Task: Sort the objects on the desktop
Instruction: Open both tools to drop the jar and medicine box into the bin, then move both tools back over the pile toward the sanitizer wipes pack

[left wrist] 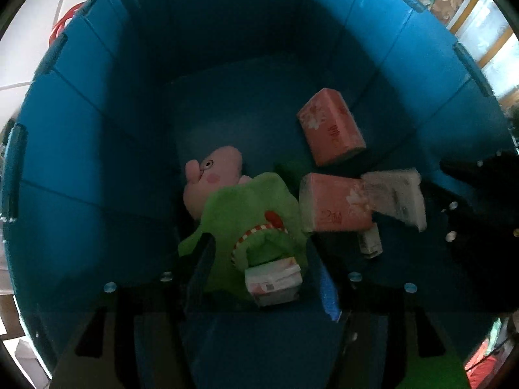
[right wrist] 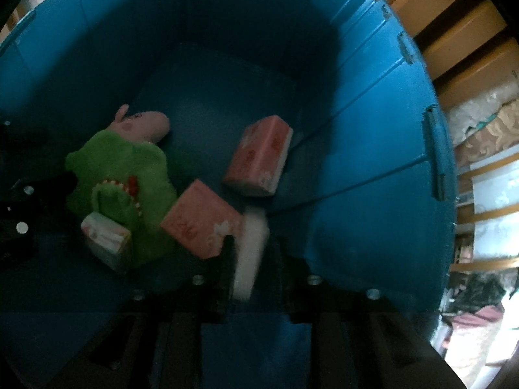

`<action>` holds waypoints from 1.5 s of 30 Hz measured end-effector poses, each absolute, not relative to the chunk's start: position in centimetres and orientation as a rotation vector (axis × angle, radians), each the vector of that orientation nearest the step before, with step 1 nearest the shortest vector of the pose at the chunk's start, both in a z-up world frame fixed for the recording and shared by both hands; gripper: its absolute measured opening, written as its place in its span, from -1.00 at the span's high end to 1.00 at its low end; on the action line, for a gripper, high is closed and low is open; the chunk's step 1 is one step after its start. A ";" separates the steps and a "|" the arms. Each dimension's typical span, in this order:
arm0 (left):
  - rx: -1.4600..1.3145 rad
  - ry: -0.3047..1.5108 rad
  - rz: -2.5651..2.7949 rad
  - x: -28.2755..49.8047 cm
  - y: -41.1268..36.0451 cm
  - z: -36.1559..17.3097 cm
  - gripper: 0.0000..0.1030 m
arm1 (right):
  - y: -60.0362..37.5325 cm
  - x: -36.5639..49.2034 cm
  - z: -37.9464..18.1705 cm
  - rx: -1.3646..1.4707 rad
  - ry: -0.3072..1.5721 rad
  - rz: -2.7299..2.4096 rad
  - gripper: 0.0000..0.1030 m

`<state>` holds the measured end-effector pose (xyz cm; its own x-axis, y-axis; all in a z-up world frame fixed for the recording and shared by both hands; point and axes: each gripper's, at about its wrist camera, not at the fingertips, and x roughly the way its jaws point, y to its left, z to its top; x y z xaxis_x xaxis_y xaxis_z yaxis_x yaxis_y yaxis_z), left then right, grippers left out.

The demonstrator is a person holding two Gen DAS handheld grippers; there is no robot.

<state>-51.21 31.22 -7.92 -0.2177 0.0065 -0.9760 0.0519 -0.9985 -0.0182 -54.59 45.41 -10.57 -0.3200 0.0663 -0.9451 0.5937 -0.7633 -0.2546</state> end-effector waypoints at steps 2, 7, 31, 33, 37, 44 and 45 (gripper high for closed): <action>1.904 0.039 -2.456 -50.4 31.4 -7.1 -0.12 | 45.2 -54.0 -10.4 1.545 0.845 -2.154 -0.14; 1.722 0.034 -2.575 -47.2 31.1 -3.8 -0.12 | 44.9 -51.8 -8.4 1.423 0.859 -2.205 -0.81; 0.897 0.167 -2.732 -22.9 9.2 3.6 -0.27 | 30.6 -31.4 2.5 0.746 0.382 -2.371 -1.00; 0.914 0.171 -2.699 -21.0 6.3 2.5 -0.27 | 27.7 -29.4 2.3 0.727 0.367 -2.351 -1.00; 0.981 0.176 -2.631 -17.4 0.0 -0.7 -0.27 | 21.9 -25.9 0.1 0.751 0.354 -2.306 -1.00; 1.124 0.197 -2.513 -13.4 -6.4 -7.9 -0.27 | 15.9 -23.7 -6.7 0.946 0.336 -2.223 -1.00; 1.148 0.213 -2.499 -13.0 -6.8 -9.0 -0.27 | 15.4 -23.5 -7.8 0.977 0.341 -2.216 -1.00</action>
<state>-13.03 -6.77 -8.99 -0.5936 -0.2769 -0.7556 0.4006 -0.9160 0.0209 -23.52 15.43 -7.78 -0.4852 -0.4824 -0.7293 0.6796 -0.7329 0.0327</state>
